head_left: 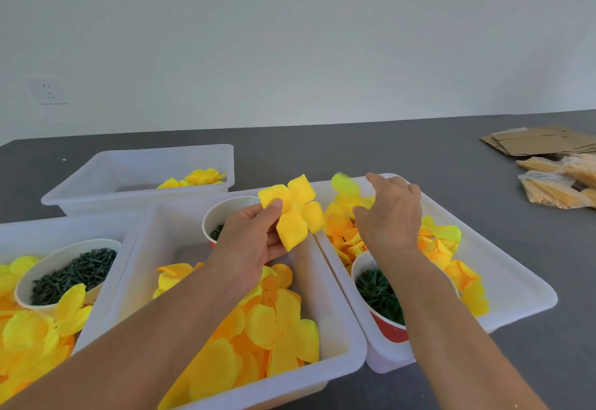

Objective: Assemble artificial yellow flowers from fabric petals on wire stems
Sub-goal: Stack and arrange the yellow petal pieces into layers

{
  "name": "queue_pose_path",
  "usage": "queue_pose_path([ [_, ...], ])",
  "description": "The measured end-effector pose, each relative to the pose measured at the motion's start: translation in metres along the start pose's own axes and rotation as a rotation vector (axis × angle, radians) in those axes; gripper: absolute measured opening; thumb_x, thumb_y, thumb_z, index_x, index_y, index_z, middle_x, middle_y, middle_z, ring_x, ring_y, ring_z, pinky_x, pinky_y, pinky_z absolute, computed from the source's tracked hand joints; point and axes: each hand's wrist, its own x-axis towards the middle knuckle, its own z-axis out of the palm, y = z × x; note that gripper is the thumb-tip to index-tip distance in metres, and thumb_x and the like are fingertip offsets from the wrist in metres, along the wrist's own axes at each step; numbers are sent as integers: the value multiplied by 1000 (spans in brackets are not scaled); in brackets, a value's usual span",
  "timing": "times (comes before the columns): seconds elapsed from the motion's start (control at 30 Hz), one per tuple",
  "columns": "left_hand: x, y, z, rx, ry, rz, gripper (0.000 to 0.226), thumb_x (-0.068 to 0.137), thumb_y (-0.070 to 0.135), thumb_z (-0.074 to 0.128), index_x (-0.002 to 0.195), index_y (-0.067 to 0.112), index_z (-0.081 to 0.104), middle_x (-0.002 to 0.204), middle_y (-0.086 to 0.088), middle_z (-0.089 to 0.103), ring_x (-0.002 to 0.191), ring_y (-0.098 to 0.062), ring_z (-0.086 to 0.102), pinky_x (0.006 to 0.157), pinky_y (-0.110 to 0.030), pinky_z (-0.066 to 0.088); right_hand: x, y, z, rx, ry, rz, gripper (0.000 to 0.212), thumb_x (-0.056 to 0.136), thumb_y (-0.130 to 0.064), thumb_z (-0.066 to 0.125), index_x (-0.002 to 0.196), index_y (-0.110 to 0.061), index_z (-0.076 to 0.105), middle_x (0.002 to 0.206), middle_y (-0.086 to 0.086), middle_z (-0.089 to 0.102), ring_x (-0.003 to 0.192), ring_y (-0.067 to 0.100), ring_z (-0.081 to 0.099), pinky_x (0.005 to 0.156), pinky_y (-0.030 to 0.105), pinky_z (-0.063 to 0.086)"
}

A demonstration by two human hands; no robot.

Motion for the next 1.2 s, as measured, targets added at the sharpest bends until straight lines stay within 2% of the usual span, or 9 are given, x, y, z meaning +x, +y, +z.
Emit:
queue_pose_path([
  [0.17,-1,0,1,38,13,8,24,94,23,53,107,6,65,99,-15,72,94,-29,69,86,-47,54,1,-1,1,12,25,20,41,91,-16,55,132,-16,49,103,5,67,104,29,55,93,41,39],
  [0.27,-2,-1,1,71,15,16,26,93,25,54,107,6,65,98,-16,72,92,-31,69,83,-47,55,-6,-6,1,198,142,-259,17,86,-20,65,100,-12,70,97,5,68,96,25,56,83,35,43],
  [0.4,-5,-5,2,250,-52,169,22,92,28,56,89,14,72,81,-11,73,79,-24,71,67,-32,58,-22,-22,4,633,-302,-425,17,83,-29,70,77,-14,73,69,-1,66,63,9,56,59,17,42],
  [0.57,-4,-11,-1,735,-139,618,28,91,22,57,63,28,60,45,10,41,46,-5,35,49,-18,30,-19,-26,-4,841,-562,-121,36,81,-42,67,71,-8,71,65,0,70,55,8,60,49,19,46],
  [0.67,-5,-11,0,821,-177,705,28,90,10,58,109,29,64,62,20,54,57,6,50,60,-12,40,-16,-23,-7,986,-712,50,16,85,-17,65,78,-3,70,64,4,70,58,12,64,54,20,51],
  [0.73,-5,-11,-1,832,-203,713,46,90,6,58,129,25,42,90,12,65,76,15,54,75,-5,41,-15,-24,-7,1035,-747,128,14,85,-3,56,79,-2,68,63,7,69,60,16,66,59,25,56],
  [0.93,-7,-12,0,912,-160,766,44,88,10,62,131,17,53,111,-1,67,98,-9,59,84,0,37,-18,-26,-4,1008,-637,118,10,85,2,60,83,-6,66,86,16,69,82,25,69,78,37,58],
  [1.1,-5,-11,0,911,-64,754,41,82,7,67,122,17,62,105,-5,68,91,-16,61,85,-29,50,-17,-27,-4,1051,-682,174,25,92,6,44,89,-6,66,84,13,70,72,21,69,68,28,58],
  [1.2,-4,-11,0,903,-11,757,36,81,10,69,117,18,65,102,-2,68,85,-12,60,76,-18,48,-18,-27,-4,1083,-725,133,28,93,6,40,90,-6,66,76,7,70,65,17,68,60,24,56],
])
